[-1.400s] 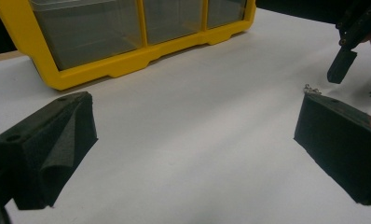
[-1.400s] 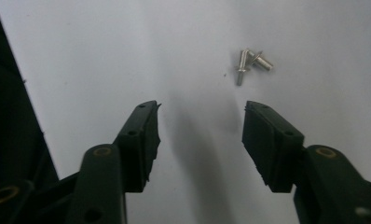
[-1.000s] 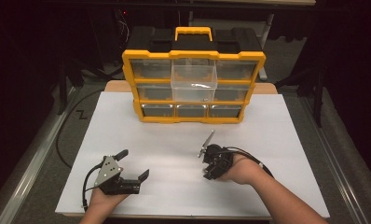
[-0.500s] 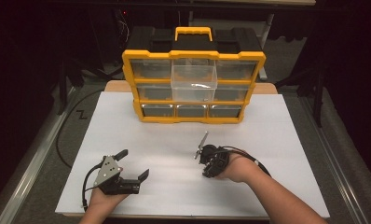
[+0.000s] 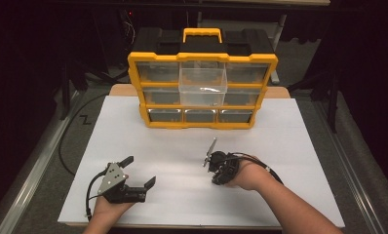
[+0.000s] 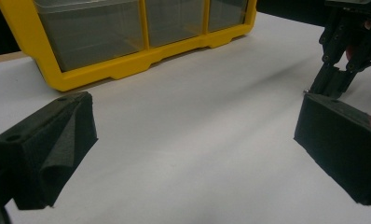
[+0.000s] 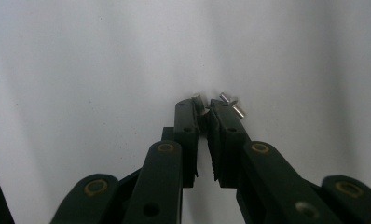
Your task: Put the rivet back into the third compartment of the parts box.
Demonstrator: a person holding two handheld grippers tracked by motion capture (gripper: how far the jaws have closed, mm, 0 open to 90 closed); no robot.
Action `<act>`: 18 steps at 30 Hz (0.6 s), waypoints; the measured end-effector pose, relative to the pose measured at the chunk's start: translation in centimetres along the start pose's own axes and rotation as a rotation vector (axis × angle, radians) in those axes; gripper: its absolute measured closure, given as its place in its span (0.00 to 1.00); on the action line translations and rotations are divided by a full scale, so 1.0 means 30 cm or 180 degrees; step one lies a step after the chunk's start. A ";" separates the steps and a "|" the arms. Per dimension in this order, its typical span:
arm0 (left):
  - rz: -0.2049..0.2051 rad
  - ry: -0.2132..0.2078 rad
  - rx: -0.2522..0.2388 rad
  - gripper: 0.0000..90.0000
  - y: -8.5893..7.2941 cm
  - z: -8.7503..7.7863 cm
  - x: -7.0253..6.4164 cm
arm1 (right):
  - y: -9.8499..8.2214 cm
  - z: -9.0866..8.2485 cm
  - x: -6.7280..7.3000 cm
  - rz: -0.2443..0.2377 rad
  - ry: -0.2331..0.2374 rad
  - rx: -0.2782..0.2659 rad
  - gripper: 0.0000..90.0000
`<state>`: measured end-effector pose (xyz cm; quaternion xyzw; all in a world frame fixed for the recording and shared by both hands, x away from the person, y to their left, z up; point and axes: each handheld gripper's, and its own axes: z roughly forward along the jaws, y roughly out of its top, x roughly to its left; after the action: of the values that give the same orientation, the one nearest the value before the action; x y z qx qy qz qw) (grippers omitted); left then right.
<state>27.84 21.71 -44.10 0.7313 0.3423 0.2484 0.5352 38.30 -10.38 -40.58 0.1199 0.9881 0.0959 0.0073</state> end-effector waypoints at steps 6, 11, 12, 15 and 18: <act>-0.0024 -0.0003 -0.0001 0.00 -0.001 0.000 0.002 | -0.017 -0.031 -0.001 0.0017 0.0123 -0.0078 0.93; -0.0030 -0.0001 -0.0011 0.00 0.001 0.000 0.000 | -0.042 -0.060 -0.002 0.0083 0.0159 -0.0131 0.93; -0.0026 0.0003 -0.0009 0.00 0.001 0.001 0.000 | -0.050 -0.065 -0.003 0.0093 0.0165 -0.0137 0.93; -0.0039 0.0002 0.0004 0.00 0.000 0.002 0.000 | -0.069 -0.079 -0.005 0.0103 0.0166 -0.0132 0.93; -0.0045 0.0000 -0.0001 0.00 0.000 0.003 -0.001 | -0.094 -0.093 -0.009 0.0138 0.0185 -0.0150 0.93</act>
<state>27.89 21.63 -44.12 0.7287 0.3474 0.2446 0.5371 37.79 -13.67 -38.37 0.1383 0.9825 0.1227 -0.0206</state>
